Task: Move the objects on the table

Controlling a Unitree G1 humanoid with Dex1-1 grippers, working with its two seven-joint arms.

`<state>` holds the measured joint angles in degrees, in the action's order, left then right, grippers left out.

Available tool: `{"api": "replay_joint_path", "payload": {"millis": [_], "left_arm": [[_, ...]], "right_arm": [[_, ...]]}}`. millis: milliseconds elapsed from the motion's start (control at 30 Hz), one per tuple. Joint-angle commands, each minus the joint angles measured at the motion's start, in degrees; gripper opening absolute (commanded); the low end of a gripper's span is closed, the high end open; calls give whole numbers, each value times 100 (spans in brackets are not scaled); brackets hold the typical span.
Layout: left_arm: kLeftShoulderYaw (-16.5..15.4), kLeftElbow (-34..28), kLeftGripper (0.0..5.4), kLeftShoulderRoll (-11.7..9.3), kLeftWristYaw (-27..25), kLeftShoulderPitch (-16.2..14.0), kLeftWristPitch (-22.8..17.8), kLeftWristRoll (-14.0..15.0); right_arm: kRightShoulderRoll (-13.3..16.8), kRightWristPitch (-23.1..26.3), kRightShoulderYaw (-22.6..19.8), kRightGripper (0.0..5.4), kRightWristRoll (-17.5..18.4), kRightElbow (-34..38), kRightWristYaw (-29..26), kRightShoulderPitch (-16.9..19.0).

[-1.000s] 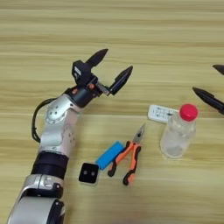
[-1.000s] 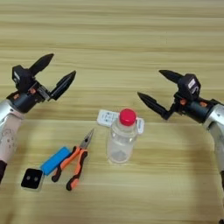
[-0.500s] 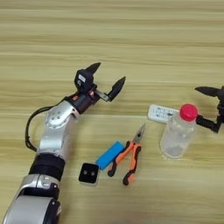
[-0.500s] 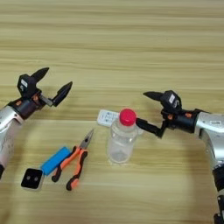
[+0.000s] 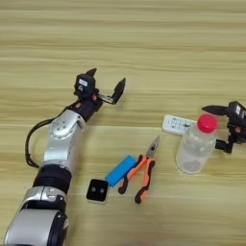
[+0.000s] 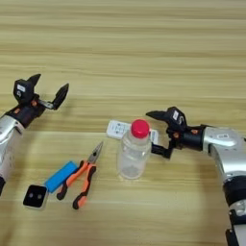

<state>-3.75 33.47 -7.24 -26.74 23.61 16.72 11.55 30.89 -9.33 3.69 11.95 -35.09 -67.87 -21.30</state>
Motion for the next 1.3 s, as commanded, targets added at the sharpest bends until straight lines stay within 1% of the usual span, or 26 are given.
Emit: {"api": "replay_joint_path", "payload": {"millis": [33,133,300,433,500,567,867,933,1167,1300], "left_arm": [[-74,127,540,44,168,148,99,-44],[-91,199,540,43,207,160,136,-51],[-89,256,540,46,246,179,176,-55],[-91,292,540,46,262,198,210,-45],[-92,300,540,46,260,204,220,-39],[-93,305,540,46,258,204,230,-35],[-89,299,540,53,268,202,229,-35],[-90,310,540,56,271,209,230,-36],[-80,351,540,59,261,230,236,-41],[-72,384,540,68,270,243,247,-53]], "right_arm": [[-102,-174,67,536,-212,-438,69,-221],[-279,-261,249,536,-406,-824,34,-289],[-374,-354,287,490,-467,-1071,-56,-370],[-419,-316,307,439,-481,-1285,-134,-446],[-434,-273,318,426,-494,-1428,-174,-512],[-443,-288,328,396,-526,-1530,-187,-564],[-463,-349,291,302,-502,-1600,-250,-618],[-460,-354,250,290,-459,-1554,-257,-611],[-429,-377,101,290,-306,-1336,-266,-586],[-377,-349,-107,290,-153,-1100,-251,-568]]}}
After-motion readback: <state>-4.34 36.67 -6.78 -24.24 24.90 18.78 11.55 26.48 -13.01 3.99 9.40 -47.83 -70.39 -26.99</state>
